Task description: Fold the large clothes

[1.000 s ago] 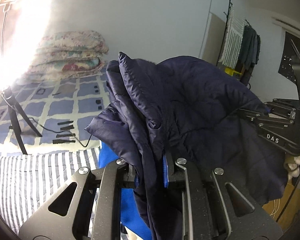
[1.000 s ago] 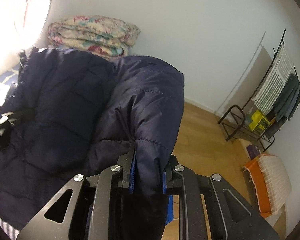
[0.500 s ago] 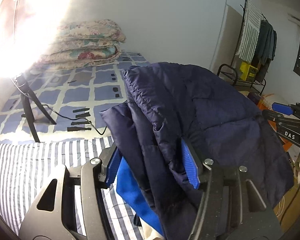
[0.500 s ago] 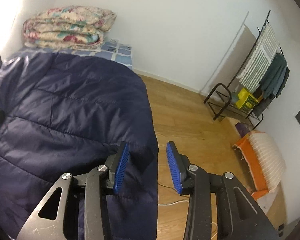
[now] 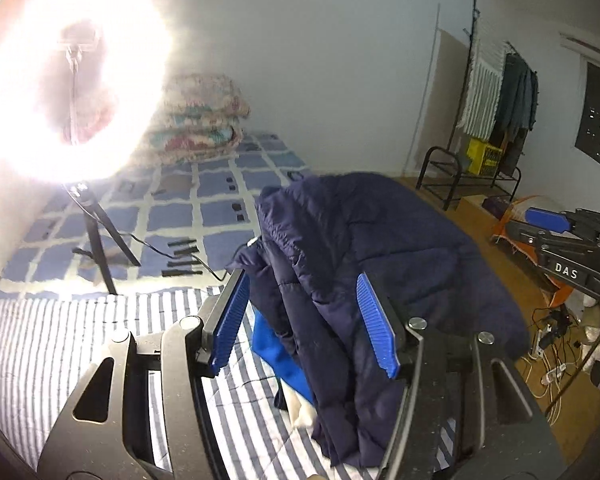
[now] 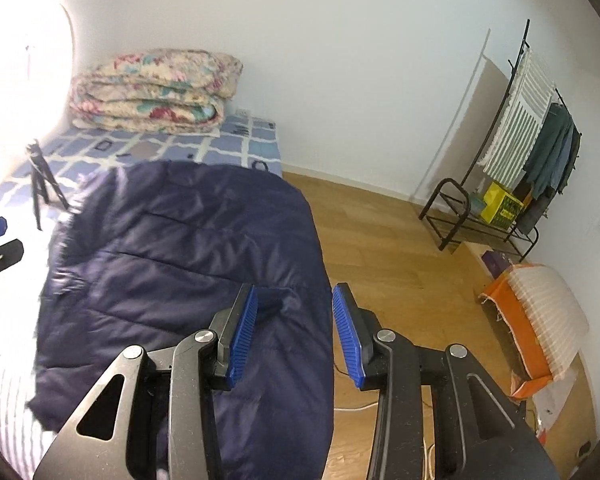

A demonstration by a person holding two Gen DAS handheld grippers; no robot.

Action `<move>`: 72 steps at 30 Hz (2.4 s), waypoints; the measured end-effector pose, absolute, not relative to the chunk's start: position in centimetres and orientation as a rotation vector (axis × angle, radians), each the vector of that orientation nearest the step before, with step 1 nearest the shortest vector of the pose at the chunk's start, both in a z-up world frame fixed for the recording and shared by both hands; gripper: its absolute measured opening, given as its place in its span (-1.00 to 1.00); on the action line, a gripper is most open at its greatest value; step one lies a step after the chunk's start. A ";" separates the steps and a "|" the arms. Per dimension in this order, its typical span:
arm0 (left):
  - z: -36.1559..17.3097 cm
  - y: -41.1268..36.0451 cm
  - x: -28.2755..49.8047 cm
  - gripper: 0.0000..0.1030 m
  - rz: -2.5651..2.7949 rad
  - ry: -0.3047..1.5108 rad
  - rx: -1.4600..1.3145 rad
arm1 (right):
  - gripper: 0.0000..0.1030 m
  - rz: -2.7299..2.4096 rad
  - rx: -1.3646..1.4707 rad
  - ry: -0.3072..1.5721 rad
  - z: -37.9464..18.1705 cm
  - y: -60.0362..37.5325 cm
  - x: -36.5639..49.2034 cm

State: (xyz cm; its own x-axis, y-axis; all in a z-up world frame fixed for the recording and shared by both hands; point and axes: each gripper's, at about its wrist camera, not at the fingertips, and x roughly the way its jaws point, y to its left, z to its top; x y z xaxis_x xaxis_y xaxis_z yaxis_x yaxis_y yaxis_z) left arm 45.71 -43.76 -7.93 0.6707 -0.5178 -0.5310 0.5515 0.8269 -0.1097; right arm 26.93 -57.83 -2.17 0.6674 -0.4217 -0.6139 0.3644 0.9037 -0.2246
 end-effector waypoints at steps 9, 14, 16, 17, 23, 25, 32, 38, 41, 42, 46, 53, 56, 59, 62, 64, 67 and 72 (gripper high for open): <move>-1.4 -38.6 38.2 0.13 -0.649 0.500 0.059 | -0.19 -0.402 -0.066 0.646 3.0 -53.1 22.2; 1.5 -35.2 33.8 0.13 -0.667 0.459 0.053 | -0.07 -0.394 -0.068 0.619 5.2 -49.5 18.9; 2.5 -33.5 31.6 0.13 -0.671 0.451 0.050 | -0.07 -0.388 -0.071 0.610 5.9 -48.2 17.6; 2.9 -32.9 30.7 0.13 -0.674 0.450 0.050 | -0.07 -0.388 -0.071 0.604 6.2 -47.6 16.8; 4.5 -28.9 24.3 0.13 -0.677 0.400 0.076 | 0.03 -0.367 -0.055 0.583 7.4 -44.0 12.6; 4.7 -27.8 22.4 0.13 -0.683 0.392 0.084 | 0.07 -0.371 -0.072 0.574 7.6 -42.8 11.2; 4.4 -23.5 16.4 0.14 -0.680 0.390 0.099 | 0.36 -0.368 -0.077 0.543 6.8 -39.3 6.6; 2.4 -21.1 13.1 0.30 -0.669 0.418 0.103 | 0.50 -0.367 -0.084 0.527 5.0 -36.9 4.4; 1.2 -20.4 12.1 0.44 -0.660 0.421 0.107 | 0.57 -0.393 -0.086 0.504 4.1 -36.1 3.7; 0.8 -20.1 11.8 0.48 -0.656 0.418 0.100 | 0.58 -0.403 -0.082 0.495 3.7 -36.0 3.7; -0.7 -20.0 11.7 0.49 -0.641 0.425 0.120 | 0.59 -0.431 -0.028 0.481 2.2 -35.6 3.5; -2.1 -19.2 11.9 0.71 -0.622 0.424 0.124 | 0.59 -0.452 0.054 0.484 -0.8 -34.9 3.9; -2.1 -19.1 11.9 0.92 -0.616 0.414 0.123 | 0.59 -0.459 0.035 0.494 -1.4 -34.3 4.1; -2.1 -18.9 11.5 0.99 -0.607 0.393 0.123 | 0.60 -0.467 0.024 0.484 -1.6 -33.7 3.7; -2.1 -19.0 11.4 1.00 -0.603 0.391 0.133 | 0.60 -0.479 0.027 0.470 -1.8 -33.6 3.2; -2.1 -19.2 11.2 1.00 -0.589 0.391 0.145 | 0.60 -0.481 0.042 0.466 -2.0 -33.7 3.0; -2.2 -19.4 11.0 1.00 -0.582 0.382 0.164 | 0.60 -0.486 0.073 0.464 -2.1 -34.2 2.9; -2.3 -19.5 10.7 1.00 -0.585 0.380 0.170 | 0.60 -0.508 0.097 0.450 -2.1 -34.6 2.6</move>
State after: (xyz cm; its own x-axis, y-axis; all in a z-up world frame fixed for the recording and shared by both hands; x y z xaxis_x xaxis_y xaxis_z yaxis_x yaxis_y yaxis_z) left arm 10.70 -19.53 -2.29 0.7668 -0.5055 -0.3956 0.5672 0.8221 0.0489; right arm 2.60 -34.63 -2.12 0.7787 -0.4480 -0.4391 0.4900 0.8715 -0.0201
